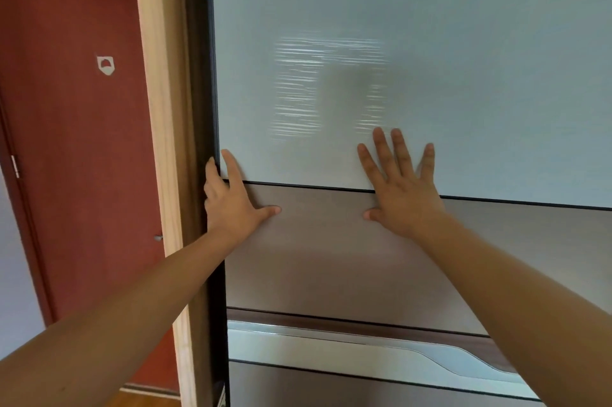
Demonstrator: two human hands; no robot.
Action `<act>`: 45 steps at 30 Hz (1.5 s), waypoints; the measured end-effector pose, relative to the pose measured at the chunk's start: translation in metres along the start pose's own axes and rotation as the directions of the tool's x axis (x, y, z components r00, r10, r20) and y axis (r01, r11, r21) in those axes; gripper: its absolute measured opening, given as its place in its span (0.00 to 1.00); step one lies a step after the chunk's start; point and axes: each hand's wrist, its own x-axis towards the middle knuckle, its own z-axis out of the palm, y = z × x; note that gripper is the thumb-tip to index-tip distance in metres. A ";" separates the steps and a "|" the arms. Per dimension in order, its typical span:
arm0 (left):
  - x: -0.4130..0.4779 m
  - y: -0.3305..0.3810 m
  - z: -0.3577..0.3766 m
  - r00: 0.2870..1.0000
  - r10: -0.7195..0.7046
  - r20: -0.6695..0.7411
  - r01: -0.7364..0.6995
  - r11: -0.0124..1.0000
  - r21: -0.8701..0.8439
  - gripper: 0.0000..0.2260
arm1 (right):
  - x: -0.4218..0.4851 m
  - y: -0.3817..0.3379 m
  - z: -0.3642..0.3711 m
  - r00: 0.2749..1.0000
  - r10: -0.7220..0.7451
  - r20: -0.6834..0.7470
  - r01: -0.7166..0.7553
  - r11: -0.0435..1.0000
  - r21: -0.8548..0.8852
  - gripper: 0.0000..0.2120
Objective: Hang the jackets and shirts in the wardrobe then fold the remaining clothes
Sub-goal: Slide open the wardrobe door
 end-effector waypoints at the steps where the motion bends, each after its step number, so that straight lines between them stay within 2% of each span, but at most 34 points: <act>1: -0.002 0.002 0.001 1.000 0.013 0.000 -0.013 1.000 0.024 0.66 | -0.001 0.004 0.001 1.000 0.001 -0.005 -0.001 1.000 0.002 0.59; 5: -0.008 0.013 0.007 0.998 0.064 0.006 -0.065 0.996 0.063 0.66 | -0.009 0.014 0.001 0.991 0.055 -0.125 -0.049 0.997 0.051 0.49; 8: -0.012 0.022 0.013 0.995 0.095 0.025 -0.096 0.994 0.057 0.66 | -0.009 0.014 -0.004 0.951 0.143 -0.275 -0.090 0.977 0.194 0.40; 10: -0.015 0.029 0.018 0.993 0.114 0.037 -0.116 0.992 0.056 0.65 | -0.002 0.008 -0.014 0.937 0.148 -0.316 -0.070 0.967 0.244 0.38; 16: -0.026 0.049 0.035 0.971 0.219 0.093 -0.219 0.976 -0.008 0.61 | 0.050 -0.012 -0.056 0.924 -0.094 -0.371 0.200 0.945 0.260 0.28; 19: -0.034 0.060 0.042 0.944 0.301 0.136 -0.292 0.953 -0.080 0.58 | 0.077 -0.017 -0.077 0.914 -0.107 -0.392 0.210 0.951 0.229 0.26; 23: -0.046 0.079 0.051 0.904 0.389 0.177 -0.367 0.919 -0.146 0.56 | 0.100 -0.009 -0.094 0.864 -0.174 -0.472 0.256 0.960 0.114 0.25; 25: -0.051 0.089 0.057 0.874 0.432 0.221 -0.389 0.896 -0.215 0.55 | 0.108 0.003 -0.094 0.862 -0.200 -0.466 0.253 0.966 0.054 0.23; 27: -0.055 0.099 0.064 0.841 0.490 0.229 -0.421 0.859 -0.291 0.54 | 0.109 0.017 -0.089 0.891 -0.156 -0.427 0.195 0.979 0.050 0.21; 31: -0.063 0.119 0.082 0.778 0.608 0.159 -0.506 0.756 -0.415 0.51 | 0.095 0.045 -0.073 0.913 -0.066 -0.402 0.092 0.995 0.044 0.17; 35: -0.075 0.145 0.104 0.761 0.639 0.111 -0.491 0.679 -0.546 0.47 | 0.074 0.086 -0.063 0.932 -0.032 -0.362 0.037 0.999 0.007 0.18; 39: -0.088 0.180 0.125 0.741 0.660 0.124 -0.479 0.648 -0.593 0.43 | 0.053 0.129 -0.056 0.952 -0.020 -0.306 0.003 0.998 -0.056 0.21; 45: -0.105 0.230 0.148 0.722 0.675 0.149 -0.443 0.617 -0.650 0.43 | 0.031 0.180 -0.045 0.968 0.006 -0.250 -0.042 0.990 -0.137 0.22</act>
